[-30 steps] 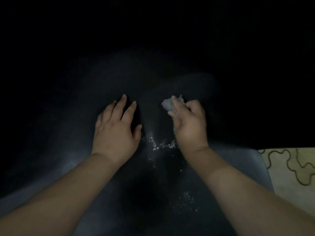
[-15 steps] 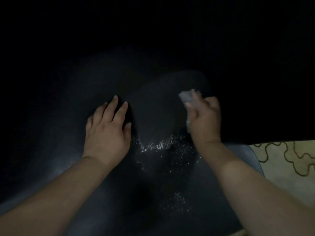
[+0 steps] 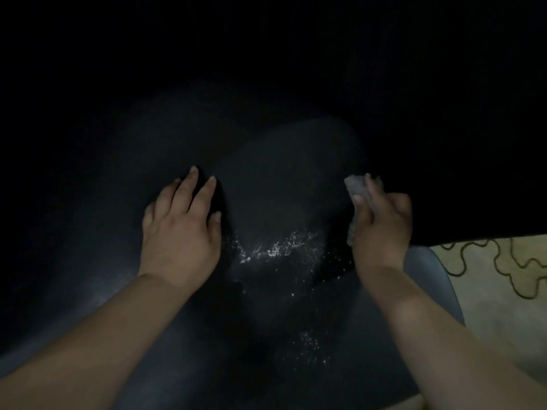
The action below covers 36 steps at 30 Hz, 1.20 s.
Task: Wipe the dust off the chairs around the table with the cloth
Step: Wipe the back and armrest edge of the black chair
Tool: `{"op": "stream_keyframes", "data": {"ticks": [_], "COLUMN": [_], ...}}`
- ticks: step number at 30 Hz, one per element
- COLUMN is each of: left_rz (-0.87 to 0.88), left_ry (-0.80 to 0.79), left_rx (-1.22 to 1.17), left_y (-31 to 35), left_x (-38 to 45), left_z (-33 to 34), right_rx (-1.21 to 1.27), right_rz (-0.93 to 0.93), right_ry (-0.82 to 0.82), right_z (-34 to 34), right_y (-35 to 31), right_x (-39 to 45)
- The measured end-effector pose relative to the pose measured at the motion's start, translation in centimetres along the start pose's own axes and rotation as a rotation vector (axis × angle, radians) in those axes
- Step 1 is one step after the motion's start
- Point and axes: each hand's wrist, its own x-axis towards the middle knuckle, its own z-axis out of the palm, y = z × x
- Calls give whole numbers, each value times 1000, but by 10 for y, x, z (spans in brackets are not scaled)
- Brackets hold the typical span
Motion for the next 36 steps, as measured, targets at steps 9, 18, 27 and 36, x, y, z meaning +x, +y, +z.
{"op": "stream_keyframes", "data": {"ticks": [9, 18, 27, 36], "left_rz": [-60, -65, -62, -46], "left_ry": [5, -33, -56, -57], "left_rx": [-10, 1, -4, -25], "left_y": [-16, -29, -45, -53], "left_x": [-27, -49, -70, -81], "left_z": [-6, -6, -8, -4], "right_rx": [36, 10, -16, -29], "right_rz": [-144, -357, -447, -438], "right_ry": [-96, -194, -305, -289], "right_z": [8, 29, 44, 60], "right_y": [-16, -34, -53, -60], "right_x": [-20, -52, -91, -92]}}
